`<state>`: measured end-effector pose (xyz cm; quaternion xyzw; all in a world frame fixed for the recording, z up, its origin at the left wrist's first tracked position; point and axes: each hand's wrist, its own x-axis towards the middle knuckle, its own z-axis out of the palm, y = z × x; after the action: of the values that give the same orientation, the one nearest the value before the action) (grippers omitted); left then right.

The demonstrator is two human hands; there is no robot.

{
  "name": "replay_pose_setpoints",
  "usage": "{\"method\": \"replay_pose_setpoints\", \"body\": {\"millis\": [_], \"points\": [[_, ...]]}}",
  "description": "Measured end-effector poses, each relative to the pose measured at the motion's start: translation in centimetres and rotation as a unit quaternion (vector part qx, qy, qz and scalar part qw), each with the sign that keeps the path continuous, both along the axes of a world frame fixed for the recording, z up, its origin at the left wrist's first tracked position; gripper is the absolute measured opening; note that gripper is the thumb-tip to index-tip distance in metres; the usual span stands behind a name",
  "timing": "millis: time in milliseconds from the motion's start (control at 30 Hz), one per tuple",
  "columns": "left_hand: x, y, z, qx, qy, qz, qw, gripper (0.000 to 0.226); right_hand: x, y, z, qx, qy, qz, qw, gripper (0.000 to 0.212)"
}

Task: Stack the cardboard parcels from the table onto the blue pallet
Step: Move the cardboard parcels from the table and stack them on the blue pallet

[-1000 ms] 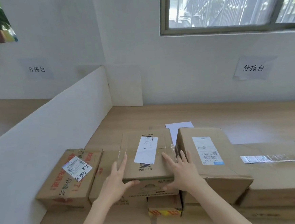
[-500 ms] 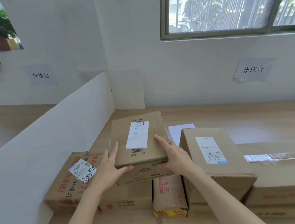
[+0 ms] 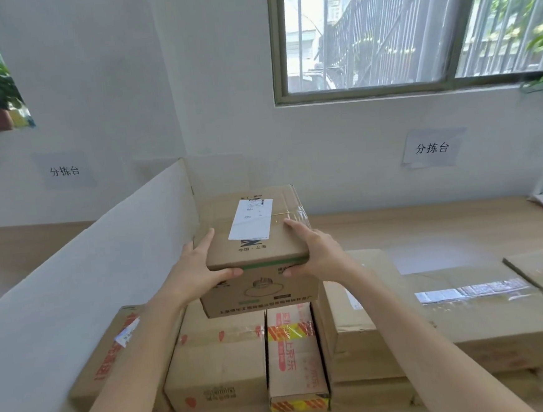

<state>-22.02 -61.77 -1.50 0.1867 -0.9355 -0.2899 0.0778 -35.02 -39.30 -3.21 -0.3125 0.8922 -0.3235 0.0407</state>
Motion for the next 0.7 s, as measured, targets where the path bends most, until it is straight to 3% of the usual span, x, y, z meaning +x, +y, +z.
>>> {"method": "replay_pose_setpoints", "body": {"millis": [333,700], "points": [[-4.1,12.1,2.0,-0.029,0.017,-0.045,0.998,0.108,-1.7,13.2,1.5,-0.025,0.005,-0.067,0.997,0.106],[-9.0,39.5,2.7,-0.025,0.051,-0.127,0.99,0.104,-2.6,41.6,3.2,-0.018,0.028,-0.141,0.989,0.107]]}}
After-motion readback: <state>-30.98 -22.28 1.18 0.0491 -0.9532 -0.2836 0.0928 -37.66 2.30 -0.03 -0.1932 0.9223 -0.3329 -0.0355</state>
